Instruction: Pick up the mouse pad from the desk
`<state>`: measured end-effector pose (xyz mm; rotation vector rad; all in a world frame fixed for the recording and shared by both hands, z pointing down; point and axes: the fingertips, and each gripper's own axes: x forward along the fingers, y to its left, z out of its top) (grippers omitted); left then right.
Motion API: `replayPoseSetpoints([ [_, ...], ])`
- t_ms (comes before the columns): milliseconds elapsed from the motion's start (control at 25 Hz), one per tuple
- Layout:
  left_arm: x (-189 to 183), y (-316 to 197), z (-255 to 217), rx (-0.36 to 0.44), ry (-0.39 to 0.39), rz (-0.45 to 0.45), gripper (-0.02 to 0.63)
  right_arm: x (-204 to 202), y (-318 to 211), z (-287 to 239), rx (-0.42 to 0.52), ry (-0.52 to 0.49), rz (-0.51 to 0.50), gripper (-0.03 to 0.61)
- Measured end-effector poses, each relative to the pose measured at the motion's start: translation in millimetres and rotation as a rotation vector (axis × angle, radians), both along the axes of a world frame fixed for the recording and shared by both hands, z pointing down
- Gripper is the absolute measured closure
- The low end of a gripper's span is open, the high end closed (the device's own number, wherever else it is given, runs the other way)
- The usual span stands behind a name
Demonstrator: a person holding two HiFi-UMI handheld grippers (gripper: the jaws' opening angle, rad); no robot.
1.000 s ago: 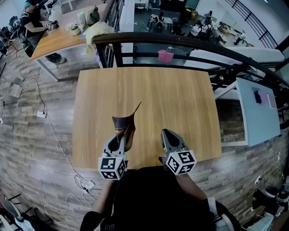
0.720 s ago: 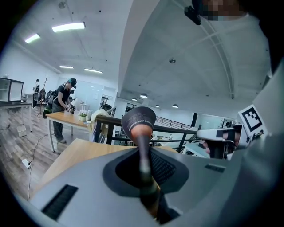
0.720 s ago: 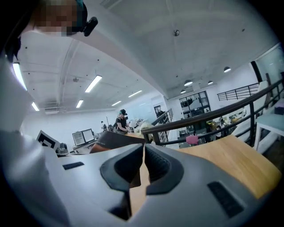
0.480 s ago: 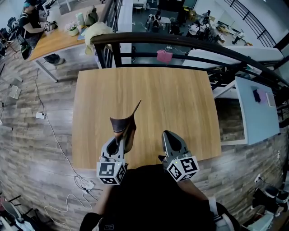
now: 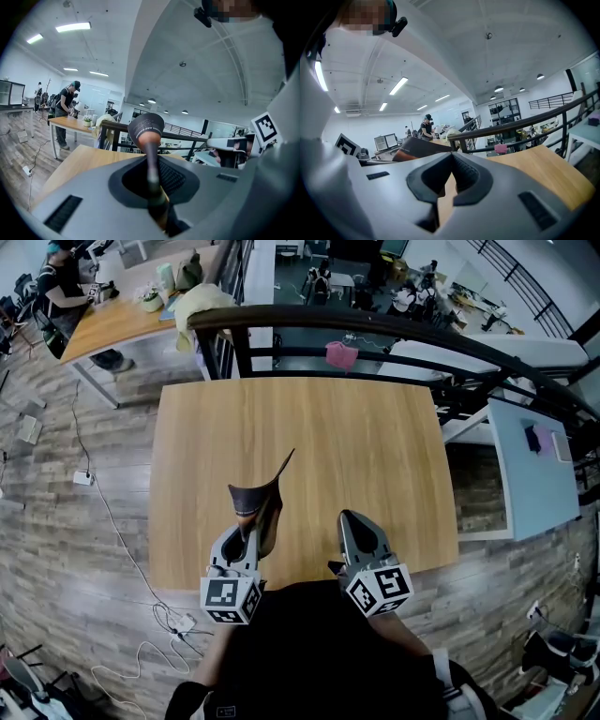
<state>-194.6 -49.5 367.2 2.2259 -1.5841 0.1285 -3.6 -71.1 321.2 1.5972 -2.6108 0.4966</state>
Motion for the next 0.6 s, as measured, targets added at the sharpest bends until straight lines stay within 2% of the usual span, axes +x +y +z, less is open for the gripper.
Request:
replayPoseSetpoints([
  [600, 2.3, -1.9, 1.6, 0.0, -0.007, 0.008, 0.557, 0.0, 0.3, 2.1, -0.008, 0.006, -0.009, 0.549],
])
